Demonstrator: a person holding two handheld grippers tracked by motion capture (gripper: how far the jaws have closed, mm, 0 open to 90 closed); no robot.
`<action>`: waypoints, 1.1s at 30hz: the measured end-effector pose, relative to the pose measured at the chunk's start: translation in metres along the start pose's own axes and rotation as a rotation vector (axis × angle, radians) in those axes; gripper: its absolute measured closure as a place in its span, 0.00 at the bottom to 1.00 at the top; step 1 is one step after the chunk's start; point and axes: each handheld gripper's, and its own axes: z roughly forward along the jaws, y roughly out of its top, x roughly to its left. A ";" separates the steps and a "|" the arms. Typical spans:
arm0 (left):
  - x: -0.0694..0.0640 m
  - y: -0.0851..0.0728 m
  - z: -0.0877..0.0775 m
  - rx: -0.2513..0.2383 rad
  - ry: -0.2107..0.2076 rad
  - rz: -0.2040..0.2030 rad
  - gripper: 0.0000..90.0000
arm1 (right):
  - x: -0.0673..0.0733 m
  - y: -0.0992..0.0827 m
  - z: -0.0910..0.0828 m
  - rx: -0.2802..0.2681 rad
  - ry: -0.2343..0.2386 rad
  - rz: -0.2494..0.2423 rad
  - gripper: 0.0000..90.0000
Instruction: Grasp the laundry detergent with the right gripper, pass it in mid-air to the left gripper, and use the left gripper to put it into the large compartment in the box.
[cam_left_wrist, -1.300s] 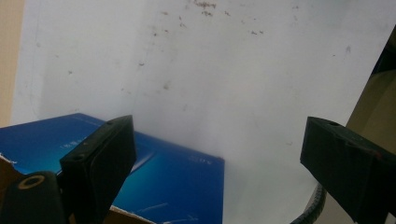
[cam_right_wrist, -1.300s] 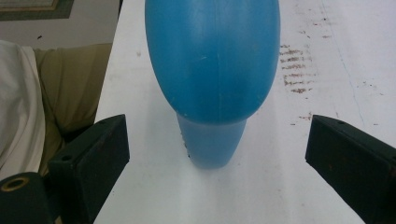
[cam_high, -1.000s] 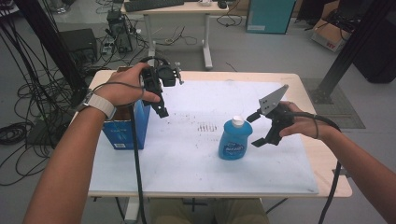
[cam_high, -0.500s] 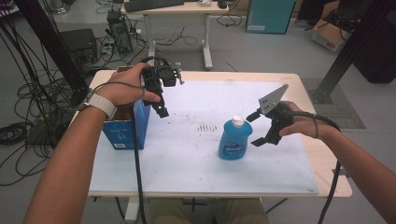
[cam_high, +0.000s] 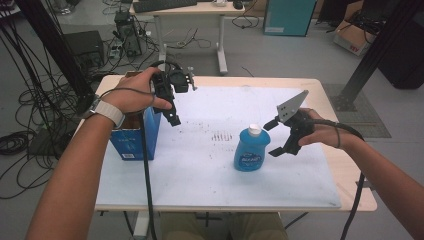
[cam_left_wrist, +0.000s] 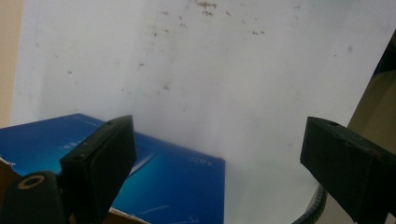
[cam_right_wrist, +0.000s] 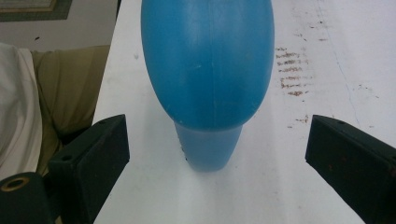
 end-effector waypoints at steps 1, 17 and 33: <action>0.000 0.000 0.000 -0.001 0.001 -0.001 0.12 | 0.000 0.000 0.000 0.000 -0.001 0.001 0.07; 0.002 -0.001 -0.001 0.008 0.012 0.023 0.12 | 0.000 0.000 0.000 0.001 0.000 0.006 0.07; 0.002 -0.001 -0.001 0.009 0.011 0.024 0.12 | 0.000 0.000 -0.001 0.001 -0.001 0.005 0.07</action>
